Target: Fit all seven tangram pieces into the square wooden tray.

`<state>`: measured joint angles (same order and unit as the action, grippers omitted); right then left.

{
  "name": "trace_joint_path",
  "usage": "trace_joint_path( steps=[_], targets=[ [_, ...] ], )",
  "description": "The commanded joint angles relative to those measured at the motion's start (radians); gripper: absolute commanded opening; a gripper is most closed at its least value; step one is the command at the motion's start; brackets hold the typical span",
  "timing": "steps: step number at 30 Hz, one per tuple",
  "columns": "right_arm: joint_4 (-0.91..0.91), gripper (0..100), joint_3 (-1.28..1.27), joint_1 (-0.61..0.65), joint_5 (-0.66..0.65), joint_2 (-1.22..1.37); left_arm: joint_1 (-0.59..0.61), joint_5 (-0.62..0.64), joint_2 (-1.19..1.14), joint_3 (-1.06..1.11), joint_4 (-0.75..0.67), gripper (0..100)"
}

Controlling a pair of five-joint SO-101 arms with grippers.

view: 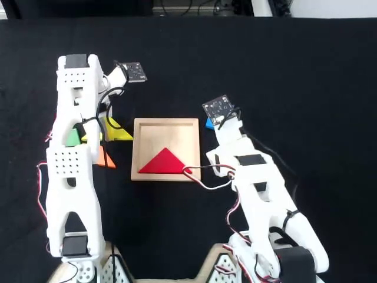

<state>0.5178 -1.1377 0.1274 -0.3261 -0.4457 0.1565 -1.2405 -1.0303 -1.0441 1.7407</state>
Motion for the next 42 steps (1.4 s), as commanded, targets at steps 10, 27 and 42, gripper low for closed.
trace_joint_path(
  steps=[10, 27, 42],
  targets=[
    [-0.012, 9.3, 0.004, -0.009, 0.002, -0.027, -0.036, 0.049, 0.207, 0.140, 0.020, 31],
    [-0.012, 9.3, 0.004, -0.009, 0.002, -0.027, -0.031, -0.315, 0.269, 0.458, -0.198, 31],
    [-0.014, 9.3, 0.004, -0.009, 0.002, -0.027, -0.036, -0.293, 0.224, 0.446, -0.279, 31]
  ],
)
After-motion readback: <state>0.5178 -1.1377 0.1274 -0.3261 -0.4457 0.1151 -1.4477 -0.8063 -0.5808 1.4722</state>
